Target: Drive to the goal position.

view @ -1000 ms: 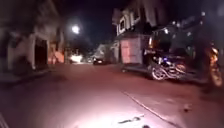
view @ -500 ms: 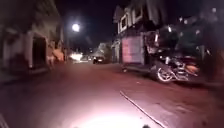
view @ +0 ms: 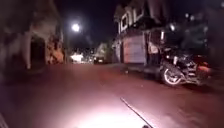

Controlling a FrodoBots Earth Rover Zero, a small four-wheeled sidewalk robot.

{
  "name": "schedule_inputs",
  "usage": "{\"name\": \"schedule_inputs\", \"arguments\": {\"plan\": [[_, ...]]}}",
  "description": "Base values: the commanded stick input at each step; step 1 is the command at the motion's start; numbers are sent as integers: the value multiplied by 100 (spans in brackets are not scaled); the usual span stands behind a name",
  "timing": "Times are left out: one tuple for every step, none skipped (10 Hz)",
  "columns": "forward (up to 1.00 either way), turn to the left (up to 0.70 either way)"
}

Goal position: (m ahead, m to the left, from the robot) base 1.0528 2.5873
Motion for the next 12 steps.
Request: {"name": "schedule_inputs", "arguments": {"plan": [[70,0],[70,0],[70,0],[70,0],[70,0],[70,0],[43,0],[6,0],[0,0],[0,0],[0,0],[0,0]]}}
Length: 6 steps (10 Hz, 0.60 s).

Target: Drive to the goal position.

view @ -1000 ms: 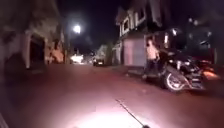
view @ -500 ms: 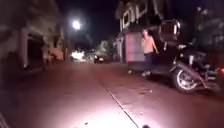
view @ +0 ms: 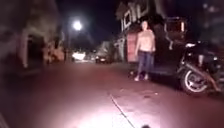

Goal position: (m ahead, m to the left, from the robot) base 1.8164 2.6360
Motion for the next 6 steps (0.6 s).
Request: {"name": "schedule_inputs", "arguments": {"plan": [[0,0],[0,0],[0,0],[0,0],[0,0],[15,0]]}}
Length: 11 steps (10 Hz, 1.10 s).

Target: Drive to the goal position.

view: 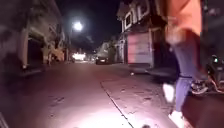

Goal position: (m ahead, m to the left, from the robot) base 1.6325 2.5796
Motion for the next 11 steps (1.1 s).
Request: {"name": "schedule_inputs", "arguments": {"plan": [[58,0],[70,0],[70,0],[70,0],[70,0],[70,0],[70,0],[70,0],[70,0],[70,0],[70,0]]}}
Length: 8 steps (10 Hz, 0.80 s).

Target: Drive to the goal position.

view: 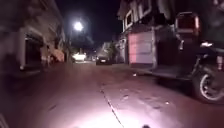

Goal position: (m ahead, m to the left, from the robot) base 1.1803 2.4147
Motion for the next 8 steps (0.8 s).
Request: {"name": "schedule_inputs", "arguments": {"plan": [[70,0],[70,0],[70,0],[70,0],[70,0],[70,0],[70,0],[70,0]]}}
